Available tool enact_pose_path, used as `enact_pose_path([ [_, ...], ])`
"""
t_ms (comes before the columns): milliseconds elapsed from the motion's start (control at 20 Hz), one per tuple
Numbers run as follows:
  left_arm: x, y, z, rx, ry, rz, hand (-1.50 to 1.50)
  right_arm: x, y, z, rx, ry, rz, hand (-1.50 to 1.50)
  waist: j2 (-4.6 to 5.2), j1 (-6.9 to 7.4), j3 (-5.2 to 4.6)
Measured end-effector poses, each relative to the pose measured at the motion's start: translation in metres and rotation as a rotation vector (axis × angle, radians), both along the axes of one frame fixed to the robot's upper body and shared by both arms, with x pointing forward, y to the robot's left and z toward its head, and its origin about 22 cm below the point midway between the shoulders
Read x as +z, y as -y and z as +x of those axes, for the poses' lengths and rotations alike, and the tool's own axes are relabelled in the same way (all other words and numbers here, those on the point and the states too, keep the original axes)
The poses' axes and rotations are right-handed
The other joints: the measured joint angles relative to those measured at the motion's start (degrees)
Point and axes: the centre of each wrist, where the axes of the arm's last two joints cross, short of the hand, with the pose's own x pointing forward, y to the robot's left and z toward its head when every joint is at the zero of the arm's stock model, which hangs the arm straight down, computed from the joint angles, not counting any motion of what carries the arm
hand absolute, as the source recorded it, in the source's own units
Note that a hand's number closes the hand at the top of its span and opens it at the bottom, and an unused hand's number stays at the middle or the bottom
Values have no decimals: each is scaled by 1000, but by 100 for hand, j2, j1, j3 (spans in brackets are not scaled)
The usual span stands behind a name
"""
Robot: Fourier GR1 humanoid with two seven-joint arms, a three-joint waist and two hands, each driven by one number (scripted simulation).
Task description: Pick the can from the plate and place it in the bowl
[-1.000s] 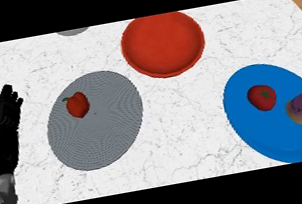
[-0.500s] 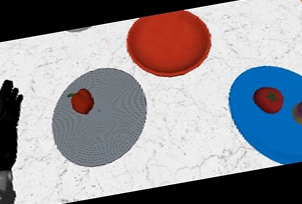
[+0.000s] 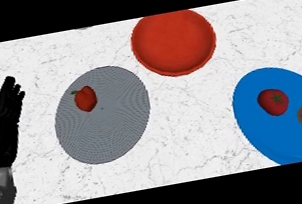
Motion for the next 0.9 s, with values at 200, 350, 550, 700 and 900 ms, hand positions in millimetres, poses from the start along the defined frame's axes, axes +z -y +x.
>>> enact_pose_path([
  [200, 2, 0, 2, -9, 6, 1, 0, 6, -27, 16, 49, -102, -146, -150, 10, 43, -3],
  [350, 5, 2, 3, -19, 6, -4, 0, 2, -40, 25, 69, -184, -235, -150, 14, 68, 1],
  [550, -1, -2, 4, -16, 5, -7, 0, -9, -55, 39, 105, -273, -311, -150, 19, 71, 2],
  [700, 0, -2, 3, -18, 2, -10, 0, -18, -66, 48, 132, -333, -362, -150, 16, 65, 3],
  [900, -2, 0, 3, -14, 3, -3, 0, -36, -77, 53, 149, -420, -463, -150, 14, 44, 3],
])
